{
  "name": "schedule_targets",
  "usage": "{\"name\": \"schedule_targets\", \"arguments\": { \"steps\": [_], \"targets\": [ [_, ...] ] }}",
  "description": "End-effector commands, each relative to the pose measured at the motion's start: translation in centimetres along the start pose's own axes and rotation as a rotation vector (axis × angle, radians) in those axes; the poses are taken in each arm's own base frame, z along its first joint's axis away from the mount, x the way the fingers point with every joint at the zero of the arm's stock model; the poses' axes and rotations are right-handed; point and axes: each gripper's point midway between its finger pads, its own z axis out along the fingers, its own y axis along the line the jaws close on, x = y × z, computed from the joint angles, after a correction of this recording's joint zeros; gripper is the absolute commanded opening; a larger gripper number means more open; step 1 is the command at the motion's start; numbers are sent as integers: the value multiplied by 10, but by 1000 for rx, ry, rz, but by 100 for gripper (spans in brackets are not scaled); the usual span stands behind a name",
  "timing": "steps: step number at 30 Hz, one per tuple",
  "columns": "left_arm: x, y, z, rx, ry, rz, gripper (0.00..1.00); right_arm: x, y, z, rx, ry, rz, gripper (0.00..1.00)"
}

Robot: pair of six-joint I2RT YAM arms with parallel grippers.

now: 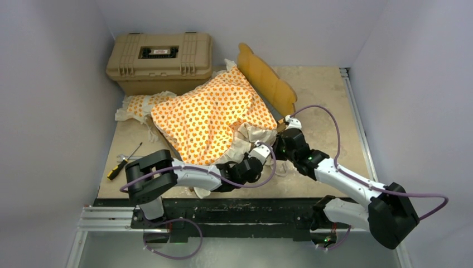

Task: Set up the pet bed
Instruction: Tie the ropes to the bed frame.

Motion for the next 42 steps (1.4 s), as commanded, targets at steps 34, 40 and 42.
{"name": "schedule_targets", "arguments": {
  "steps": [34,40,42],
  "targets": [
    [-46,-34,75,126,-276,-266,34,1,5,-9,-58,-8,50,0],
    [-44,-21,62,98,-288,-264,39,4,5,-6,-59,2,51,0],
    [-45,-12,56,54,-267,-257,39,6,4,-4,-55,14,46,0]
  ]
}}
